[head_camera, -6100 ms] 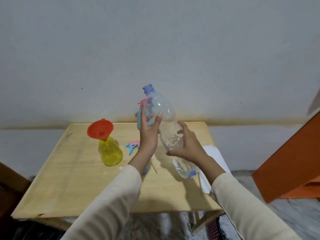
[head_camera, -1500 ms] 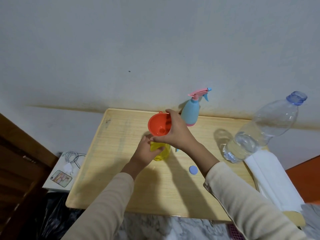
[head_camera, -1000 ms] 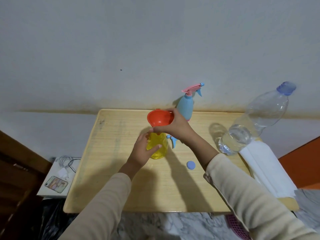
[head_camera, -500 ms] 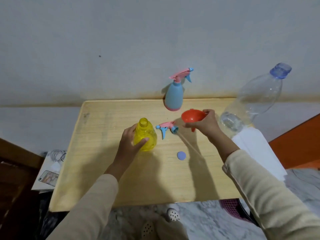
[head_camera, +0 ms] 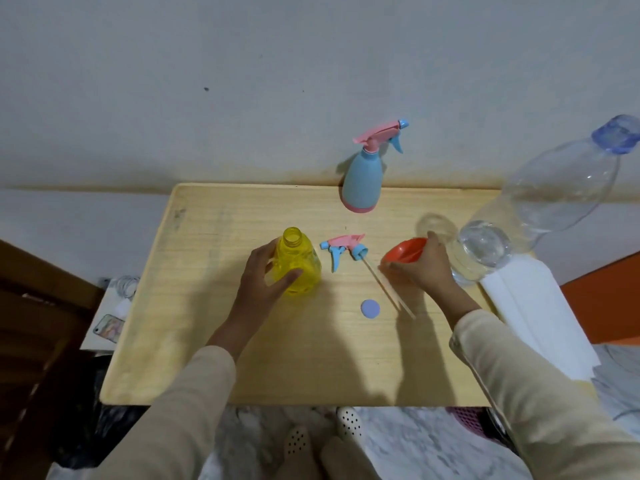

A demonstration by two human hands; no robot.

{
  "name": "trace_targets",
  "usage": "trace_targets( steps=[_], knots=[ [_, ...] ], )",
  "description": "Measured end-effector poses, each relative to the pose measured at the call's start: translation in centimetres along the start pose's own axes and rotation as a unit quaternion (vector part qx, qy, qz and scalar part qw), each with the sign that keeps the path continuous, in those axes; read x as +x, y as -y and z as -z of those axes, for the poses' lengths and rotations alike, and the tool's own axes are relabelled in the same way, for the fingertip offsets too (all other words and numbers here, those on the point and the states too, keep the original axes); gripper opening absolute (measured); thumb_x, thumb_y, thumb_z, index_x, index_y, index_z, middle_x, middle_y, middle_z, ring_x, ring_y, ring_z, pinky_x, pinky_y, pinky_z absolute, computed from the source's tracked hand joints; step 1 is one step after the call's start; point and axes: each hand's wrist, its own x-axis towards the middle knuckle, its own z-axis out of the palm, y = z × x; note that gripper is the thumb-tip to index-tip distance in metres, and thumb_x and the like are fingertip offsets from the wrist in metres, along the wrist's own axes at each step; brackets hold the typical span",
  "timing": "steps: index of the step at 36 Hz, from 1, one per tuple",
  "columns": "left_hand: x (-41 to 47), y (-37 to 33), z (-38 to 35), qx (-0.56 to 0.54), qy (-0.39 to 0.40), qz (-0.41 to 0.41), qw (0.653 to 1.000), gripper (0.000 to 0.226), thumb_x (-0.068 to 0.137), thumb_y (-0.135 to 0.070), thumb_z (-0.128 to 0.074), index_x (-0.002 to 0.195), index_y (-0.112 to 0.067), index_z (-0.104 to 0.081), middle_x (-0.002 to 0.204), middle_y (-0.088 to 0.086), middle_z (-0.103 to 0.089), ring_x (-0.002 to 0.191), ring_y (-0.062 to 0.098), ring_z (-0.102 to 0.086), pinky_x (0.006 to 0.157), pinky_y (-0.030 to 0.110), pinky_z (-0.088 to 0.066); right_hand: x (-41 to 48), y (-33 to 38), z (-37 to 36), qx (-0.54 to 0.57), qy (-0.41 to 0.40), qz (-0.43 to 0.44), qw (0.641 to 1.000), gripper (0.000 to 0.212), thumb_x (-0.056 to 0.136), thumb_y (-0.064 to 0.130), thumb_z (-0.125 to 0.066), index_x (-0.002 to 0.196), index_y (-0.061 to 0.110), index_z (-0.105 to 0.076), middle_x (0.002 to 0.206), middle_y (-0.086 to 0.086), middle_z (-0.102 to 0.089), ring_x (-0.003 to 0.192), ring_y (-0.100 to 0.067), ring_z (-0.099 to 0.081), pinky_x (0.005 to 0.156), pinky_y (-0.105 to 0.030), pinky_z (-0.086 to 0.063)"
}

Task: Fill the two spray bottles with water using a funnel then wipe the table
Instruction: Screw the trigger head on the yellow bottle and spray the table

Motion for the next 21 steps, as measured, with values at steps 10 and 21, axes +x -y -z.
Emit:
trace_targets(
  steps=[10, 21],
  knots=[
    [-0.2, -0.2, 0.1, 0.003, 0.008, 0.010, 1.000, 0.061, 0.074, -0.038, -0.069, 0.129, -0.031, -0.043, 0.126, -0.006, -0.048, 0.117, 0.008, -0.048, 0.097, 0.018, -0.040, -0.4, 3.7, -1.0, -0.036, -0.008, 0.179, 0.983, 0.081, 0.075, 0.023, -0.076, 0.140, 0.006, -0.031, 0.140, -0.014, -0.033, 0.131, -0.025, -0.033, 0.101, -0.025, -0.029],
    [-0.1, 0.2, 0.3, 0.014, 0.008, 0.008, 1.000, 0.069, 0.071, -0.053, -0.065, 0.132, -0.028, -0.046, 0.127, -0.003, -0.048, 0.118, 0.009, -0.050, 0.098, 0.022, -0.042, 0.9, 5.7, -6.0, -0.287, 0.076, 0.231, 0.926, 0.026, 0.090, 0.018, -0.047, 0.104, -0.002, -0.057, 0.100, -0.018, -0.051, 0.098, -0.032, -0.045, 0.073, -0.033, -0.030]
  ],
)
